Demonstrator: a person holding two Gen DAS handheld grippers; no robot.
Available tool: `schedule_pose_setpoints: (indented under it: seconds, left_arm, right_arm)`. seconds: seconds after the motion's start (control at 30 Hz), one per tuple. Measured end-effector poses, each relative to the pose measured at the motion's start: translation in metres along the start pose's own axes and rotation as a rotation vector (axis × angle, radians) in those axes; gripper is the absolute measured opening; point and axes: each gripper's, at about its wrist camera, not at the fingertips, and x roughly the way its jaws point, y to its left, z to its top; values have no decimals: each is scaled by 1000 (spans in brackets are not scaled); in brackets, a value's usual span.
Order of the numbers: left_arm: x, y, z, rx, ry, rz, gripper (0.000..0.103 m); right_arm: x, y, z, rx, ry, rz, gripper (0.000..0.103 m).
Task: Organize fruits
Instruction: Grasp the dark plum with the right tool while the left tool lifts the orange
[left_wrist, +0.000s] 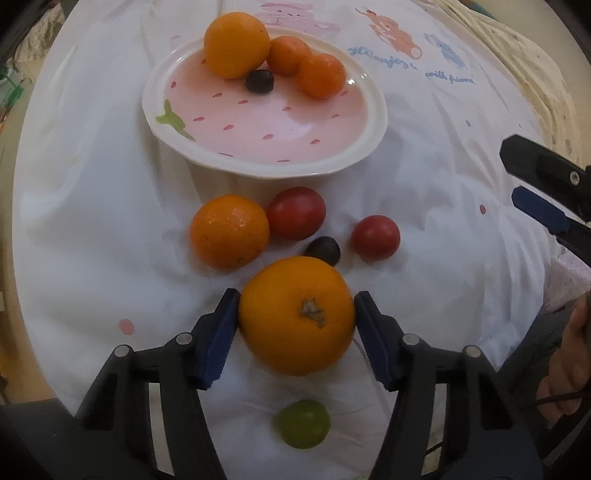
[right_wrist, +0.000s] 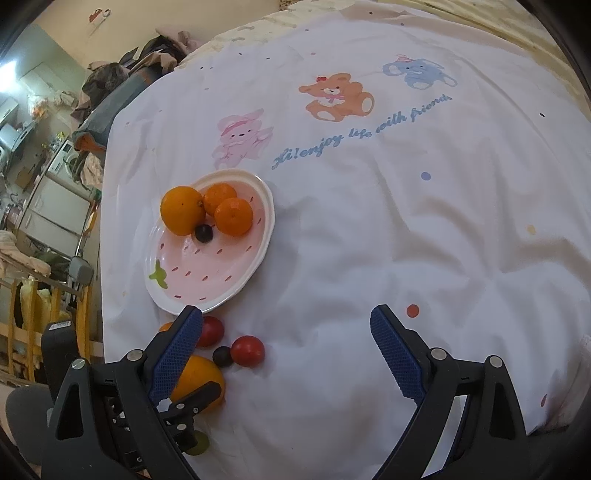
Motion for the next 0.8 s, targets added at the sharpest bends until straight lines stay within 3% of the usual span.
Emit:
schedule_pose_setpoints:
  seconds: [0.23, 0.4, 0.47, 0.57, 0.73, 0.8]
  left_arm:
    - [-32, 3, -4, -3, -32, -7, 56]
    - [-67, 32, -1, -77, -116, 24, 56]
    - [-79, 48, 2, -131, -156, 59, 56]
    - [-86, 67, 3, -188, -167, 76, 56]
    - [-91, 88, 6, -266, -177, 60, 56]
    - [-94, 91, 4, -289, -183, 53, 56]
  right_arm:
    - [-1, -3, -1, 25, -3, 32, 94]
    - [9, 3, -8, 6, 78, 72, 94]
    - [16, 9, -14, 6, 137, 131, 89]
    - [27, 22, -23, 10, 214, 203, 71]
    - [52, 42, -36, 41, 294, 213, 50]
    - [61, 48, -38, 44, 295, 190, 49]
